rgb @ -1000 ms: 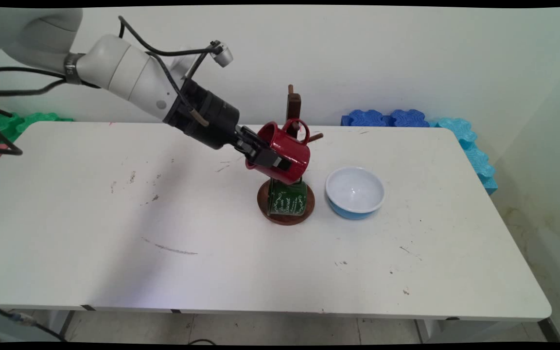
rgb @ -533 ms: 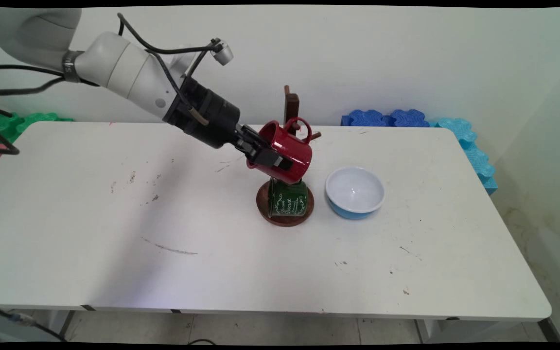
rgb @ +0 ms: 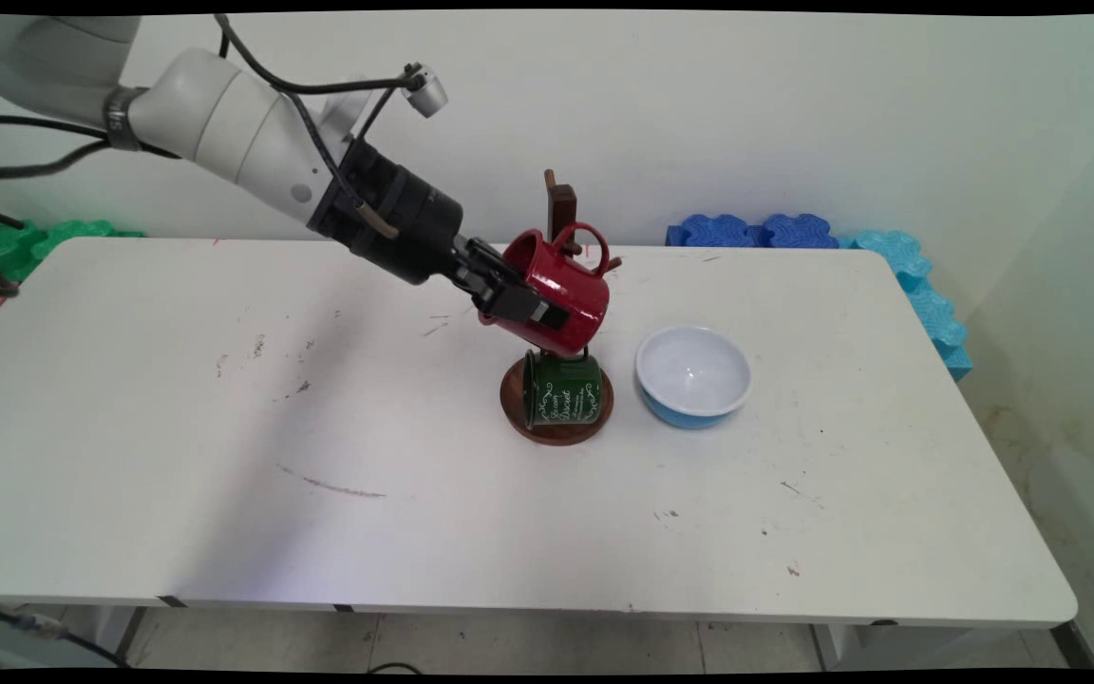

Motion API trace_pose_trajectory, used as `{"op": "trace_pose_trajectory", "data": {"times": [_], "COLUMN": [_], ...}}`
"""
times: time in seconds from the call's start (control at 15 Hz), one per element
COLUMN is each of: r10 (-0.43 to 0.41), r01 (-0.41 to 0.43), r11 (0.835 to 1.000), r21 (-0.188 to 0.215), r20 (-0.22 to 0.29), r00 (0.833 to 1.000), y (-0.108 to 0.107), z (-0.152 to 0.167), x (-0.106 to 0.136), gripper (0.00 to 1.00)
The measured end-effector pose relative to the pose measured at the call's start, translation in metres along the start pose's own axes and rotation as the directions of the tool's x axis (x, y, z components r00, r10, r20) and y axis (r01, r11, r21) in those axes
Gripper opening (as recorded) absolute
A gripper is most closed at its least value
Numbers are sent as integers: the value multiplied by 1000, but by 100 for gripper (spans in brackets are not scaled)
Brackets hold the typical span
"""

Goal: Place the picked object on the table

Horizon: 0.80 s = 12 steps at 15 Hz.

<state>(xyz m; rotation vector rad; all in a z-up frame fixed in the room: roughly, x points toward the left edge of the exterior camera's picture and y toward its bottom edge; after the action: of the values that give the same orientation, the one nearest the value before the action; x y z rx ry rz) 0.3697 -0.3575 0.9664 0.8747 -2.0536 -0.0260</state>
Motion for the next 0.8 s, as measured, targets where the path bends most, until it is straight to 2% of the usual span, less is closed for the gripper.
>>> {"op": "trace_pose_trajectory", "data": {"times": [0.8], "r10": [35], "r01": [-35], "r11": [999], "r21": [-40], "r20": [-1], "r00": [999], "y": [20], "z": [-11], "x": [1], "gripper": [0]}}
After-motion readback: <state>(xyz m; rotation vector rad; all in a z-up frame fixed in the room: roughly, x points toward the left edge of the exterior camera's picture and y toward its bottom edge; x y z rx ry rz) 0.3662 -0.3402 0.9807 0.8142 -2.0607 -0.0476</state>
